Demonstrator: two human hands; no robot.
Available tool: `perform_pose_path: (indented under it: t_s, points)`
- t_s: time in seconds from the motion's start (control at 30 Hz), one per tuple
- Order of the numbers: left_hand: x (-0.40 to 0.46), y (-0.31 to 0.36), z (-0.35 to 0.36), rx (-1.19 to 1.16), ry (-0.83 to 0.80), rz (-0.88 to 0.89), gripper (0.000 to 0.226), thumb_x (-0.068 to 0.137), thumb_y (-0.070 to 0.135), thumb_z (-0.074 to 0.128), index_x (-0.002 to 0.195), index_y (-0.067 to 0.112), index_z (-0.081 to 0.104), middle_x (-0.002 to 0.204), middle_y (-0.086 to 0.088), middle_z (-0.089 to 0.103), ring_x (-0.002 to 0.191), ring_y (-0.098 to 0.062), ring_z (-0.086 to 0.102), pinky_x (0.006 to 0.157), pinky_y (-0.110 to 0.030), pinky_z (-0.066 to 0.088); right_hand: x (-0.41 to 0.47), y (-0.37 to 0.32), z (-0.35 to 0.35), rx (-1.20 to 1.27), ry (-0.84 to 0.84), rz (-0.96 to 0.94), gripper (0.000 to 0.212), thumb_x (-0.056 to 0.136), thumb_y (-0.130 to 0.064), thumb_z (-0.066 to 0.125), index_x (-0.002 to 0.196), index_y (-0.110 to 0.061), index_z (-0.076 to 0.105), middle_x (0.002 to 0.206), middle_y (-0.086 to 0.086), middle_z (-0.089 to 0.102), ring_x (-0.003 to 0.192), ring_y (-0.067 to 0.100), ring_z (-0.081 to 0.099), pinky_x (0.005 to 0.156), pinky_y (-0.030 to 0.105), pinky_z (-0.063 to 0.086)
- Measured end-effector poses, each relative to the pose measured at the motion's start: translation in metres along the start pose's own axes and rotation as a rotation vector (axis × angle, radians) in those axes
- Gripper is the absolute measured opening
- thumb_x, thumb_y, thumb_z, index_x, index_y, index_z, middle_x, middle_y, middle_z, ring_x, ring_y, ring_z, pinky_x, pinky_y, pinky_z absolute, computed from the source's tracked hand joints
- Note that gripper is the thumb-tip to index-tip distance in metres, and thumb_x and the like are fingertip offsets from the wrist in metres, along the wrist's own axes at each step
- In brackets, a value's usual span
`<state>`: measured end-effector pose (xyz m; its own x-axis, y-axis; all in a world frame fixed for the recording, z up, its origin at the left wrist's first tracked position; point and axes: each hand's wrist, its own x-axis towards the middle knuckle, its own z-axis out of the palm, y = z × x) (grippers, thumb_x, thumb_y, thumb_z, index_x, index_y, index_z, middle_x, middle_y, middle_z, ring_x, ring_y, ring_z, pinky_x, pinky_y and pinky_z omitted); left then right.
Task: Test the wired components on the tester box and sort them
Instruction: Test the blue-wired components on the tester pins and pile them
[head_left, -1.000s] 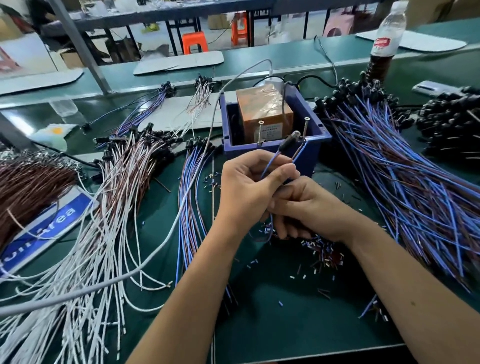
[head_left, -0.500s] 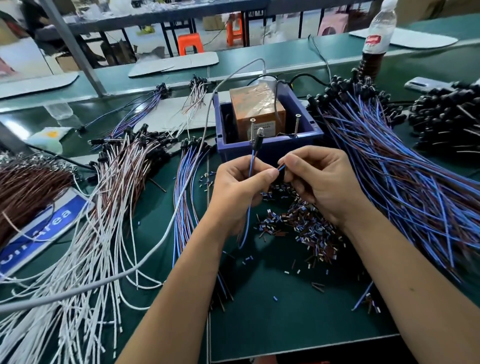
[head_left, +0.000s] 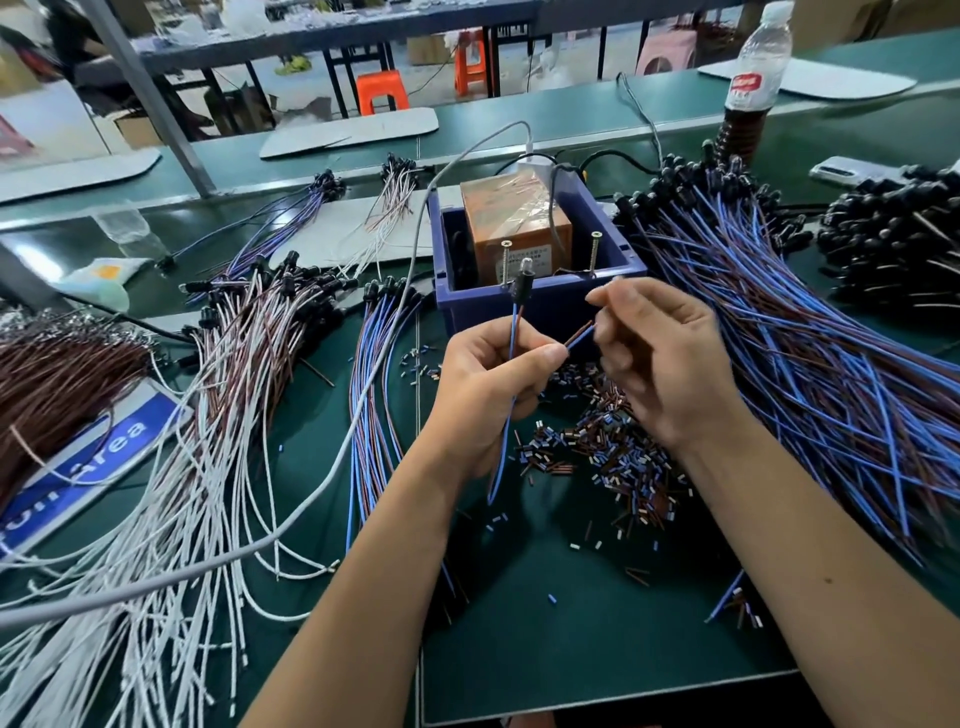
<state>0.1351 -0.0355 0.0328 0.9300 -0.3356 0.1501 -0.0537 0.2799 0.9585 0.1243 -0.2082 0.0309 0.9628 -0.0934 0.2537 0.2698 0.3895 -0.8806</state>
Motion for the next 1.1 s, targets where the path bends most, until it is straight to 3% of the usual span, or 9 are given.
perform_pose_path:
  t_s: [0.07, 0.2, 0.37, 0.57, 0.63, 0.7, 0.8, 0.97, 1.1]
  points:
    - [0.001, 0.001, -0.002, -0.015, 0.02, 0.012, 0.017, 0.083, 0.006, 0.068, 0.068, 0.012, 0.062, 0.055, 0.0, 0.044, 0.045, -0.008, 0.028, 0.041, -0.016, 0.023, 0.002, -0.002, -0.005, 0.019, 0.03, -0.004, 0.024, 0.103, -0.022, 0.06, 0.087, -0.016, 0.078, 0.068, 0.004, 0.063, 0.044, 0.009, 0.043, 0.036, 0.018, 0.027]
    - [0.003, 0.0, -0.006, -0.053, 0.068, 0.045, 0.015, 0.087, 0.008, 0.067, 0.074, 0.008, 0.059, 0.056, 0.0, 0.047, 0.045, -0.008, 0.03, 0.041, -0.017, 0.023, -0.003, 0.007, 0.003, -0.134, -0.087, 0.026, 0.018, 0.089, -0.037, 0.073, 0.092, -0.02, 0.08, 0.066, 0.004, 0.063, 0.043, 0.008, 0.046, 0.034, 0.017, 0.03]
    - [0.003, -0.005, -0.004, -0.007, 0.091, 0.07, 0.023, 0.089, 0.012, 0.069, 0.067, 0.016, 0.063, 0.059, -0.003, 0.054, 0.043, -0.007, 0.038, 0.042, -0.016, 0.03, -0.005, 0.016, 0.014, -0.129, -0.116, 0.026, 0.015, 0.086, -0.023, 0.075, 0.098, -0.015, 0.081, 0.068, 0.008, 0.061, 0.042, 0.011, 0.044, 0.035, 0.018, 0.025]
    - [-0.001, -0.009, -0.002, 0.593, 0.266, 0.472, 0.024, 0.094, 0.013, 0.073, 0.074, 0.009, 0.063, 0.058, -0.002, 0.055, 0.05, -0.017, 0.046, 0.048, -0.029, 0.038, -0.004, 0.016, 0.014, -0.148, -0.032, -0.028, 0.01, 0.083, -0.031, 0.08, 0.086, -0.021, 0.082, 0.065, 0.004, 0.066, 0.038, 0.011, 0.044, 0.036, 0.018, 0.027]
    - [-0.003, -0.009, 0.0, 0.693, 0.324, 0.569, 0.024, 0.095, 0.014, 0.073, 0.075, 0.008, 0.061, 0.058, 0.006, 0.05, 0.051, -0.014, 0.043, 0.049, -0.027, 0.034, -0.003, 0.016, 0.014, -0.161, -0.002, -0.058, 0.007, 0.088, -0.028, 0.078, 0.083, -0.024, 0.08, 0.057, 0.0, 0.061, 0.036, 0.011, 0.043, 0.036, 0.018, 0.029]
    - [-0.003, -0.009, 0.0, 0.741, 0.43, 0.639, 0.023, 0.096, 0.013, 0.071, 0.076, 0.011, 0.061, 0.062, 0.011, 0.051, 0.054, -0.01, 0.046, 0.052, -0.028, 0.036, -0.001, 0.014, 0.011, -0.133, 0.039, -0.118, 0.012, 0.097, -0.024, 0.071, 0.086, -0.024, 0.076, 0.069, 0.001, 0.071, 0.037, 0.011, 0.043, 0.037, 0.017, 0.032]
    - [0.0, -0.008, -0.003, 0.665, 0.612, 0.663, 0.021, 0.098, 0.015, 0.068, 0.079, 0.011, 0.062, 0.062, 0.004, 0.059, 0.054, -0.014, 0.053, 0.051, -0.029, 0.042, 0.003, 0.01, 0.005, -0.222, 0.215, -0.263, 0.013, 0.104, -0.025, 0.063, 0.092, -0.023, 0.067, 0.092, 0.011, 0.078, 0.038, 0.017, 0.047, 0.039, 0.021, 0.037]
    - [0.003, -0.007, -0.005, 0.571, 0.712, 0.617, 0.008, 0.095, 0.013, 0.07, 0.087, 0.012, 0.07, 0.063, 0.007, 0.065, 0.056, -0.016, 0.063, 0.057, -0.023, 0.05, 0.003, 0.012, 0.0, -0.528, 0.391, -0.425, 0.004, 0.101, -0.025, 0.069, 0.101, -0.021, 0.068, 0.08, 0.003, 0.077, 0.045, 0.019, 0.058, 0.048, 0.028, 0.048]
    - [0.004, -0.007, -0.003, 0.538, 0.688, 0.586, 0.006, 0.093, 0.011, 0.072, 0.089, 0.014, 0.074, 0.064, 0.009, 0.068, 0.058, -0.016, 0.067, 0.059, -0.023, 0.053, -0.001, 0.012, 0.006, -0.716, 0.475, -0.543, 0.006, 0.1, -0.022, 0.069, 0.099, -0.019, 0.074, 0.079, -0.009, 0.075, 0.071, 0.008, 0.074, 0.066, 0.024, 0.057]
